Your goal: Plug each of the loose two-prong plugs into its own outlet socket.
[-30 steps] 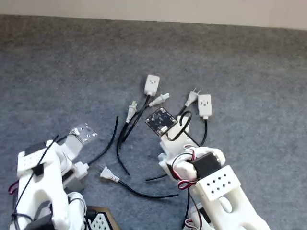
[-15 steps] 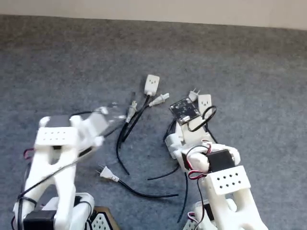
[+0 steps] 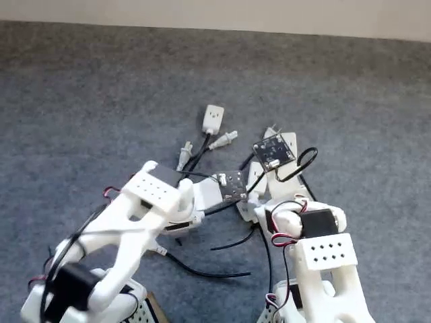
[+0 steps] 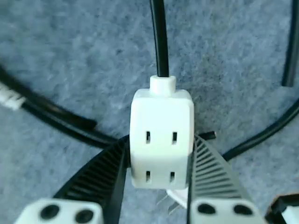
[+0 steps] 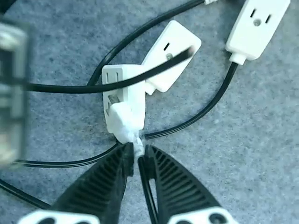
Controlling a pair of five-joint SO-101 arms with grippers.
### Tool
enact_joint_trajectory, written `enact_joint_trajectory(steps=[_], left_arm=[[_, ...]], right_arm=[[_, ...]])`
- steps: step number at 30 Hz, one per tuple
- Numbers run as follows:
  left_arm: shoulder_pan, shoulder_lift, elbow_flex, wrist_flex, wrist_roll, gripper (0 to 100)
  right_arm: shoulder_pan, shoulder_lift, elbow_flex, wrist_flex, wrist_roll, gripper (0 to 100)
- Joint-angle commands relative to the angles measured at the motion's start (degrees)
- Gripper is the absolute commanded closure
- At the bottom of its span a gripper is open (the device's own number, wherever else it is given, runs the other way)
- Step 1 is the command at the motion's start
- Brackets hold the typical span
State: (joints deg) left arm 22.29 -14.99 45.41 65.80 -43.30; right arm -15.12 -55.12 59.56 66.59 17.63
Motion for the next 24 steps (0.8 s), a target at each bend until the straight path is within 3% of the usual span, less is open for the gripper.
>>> enact_joint_trajectory(steps=[1, 5, 14, 19, 24], left_arm=[[0.40, 4.44, -2.51, -3.69, 3.16, 88], [-2.07, 2.07, -4.44, -2.37, 3.08, 74], [-10.15, -15.34, -10.86, 11.43, 2.99, 74], [-23.60, -22.29, -14.46, 13.89, 5.89, 74], [-40.48, -22.81, -13.41, 11.25, 12.84, 74]], right_arm=[[0.92, -1.01, -0.48, -0.66, 0.62, 99.3], [-2.42, -1.01, -0.22, -0.66, 0.35, 99.3], [-3.21, -0.57, -0.40, -0.40, 0.53, 99.3], [-4.00, -0.48, -5.58, 4.53, 0.70, 99.3], [-12.35, -0.22, -16.57, 10.77, 0.62, 99.3]])
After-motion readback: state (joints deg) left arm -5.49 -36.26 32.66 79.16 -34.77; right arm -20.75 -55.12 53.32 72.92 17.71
